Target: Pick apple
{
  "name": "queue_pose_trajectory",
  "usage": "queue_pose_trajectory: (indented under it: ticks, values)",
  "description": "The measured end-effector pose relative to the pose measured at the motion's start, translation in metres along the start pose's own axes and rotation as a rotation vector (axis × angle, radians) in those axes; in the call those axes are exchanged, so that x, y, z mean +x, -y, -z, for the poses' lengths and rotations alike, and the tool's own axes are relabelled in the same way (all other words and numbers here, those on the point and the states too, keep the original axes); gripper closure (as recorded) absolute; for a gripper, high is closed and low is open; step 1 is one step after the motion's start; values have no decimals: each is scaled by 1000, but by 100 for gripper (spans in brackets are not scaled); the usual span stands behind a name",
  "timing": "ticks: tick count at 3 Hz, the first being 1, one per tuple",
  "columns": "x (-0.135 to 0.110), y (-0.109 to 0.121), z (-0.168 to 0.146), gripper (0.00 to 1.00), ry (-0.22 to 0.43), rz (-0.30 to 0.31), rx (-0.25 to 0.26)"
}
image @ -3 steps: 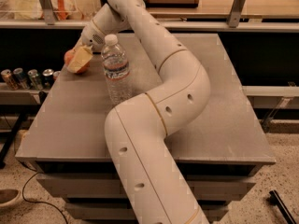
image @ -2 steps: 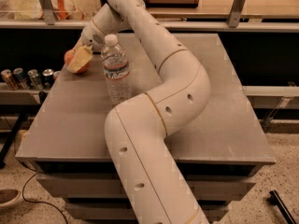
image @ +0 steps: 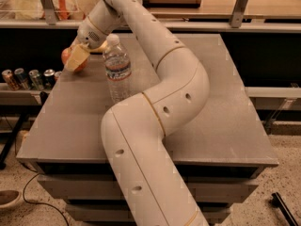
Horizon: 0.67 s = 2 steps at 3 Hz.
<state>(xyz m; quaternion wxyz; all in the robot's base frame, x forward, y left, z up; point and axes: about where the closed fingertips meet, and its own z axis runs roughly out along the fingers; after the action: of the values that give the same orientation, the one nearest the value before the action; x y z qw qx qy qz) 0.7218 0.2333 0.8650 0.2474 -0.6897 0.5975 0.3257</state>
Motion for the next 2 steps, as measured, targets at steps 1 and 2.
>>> queue_pose_trajectory:
  ticks: [1,2]
  values:
    - [-9,-1,2,58,-24,5,14]
    - [-15,-3,4,35,-37,11,24]
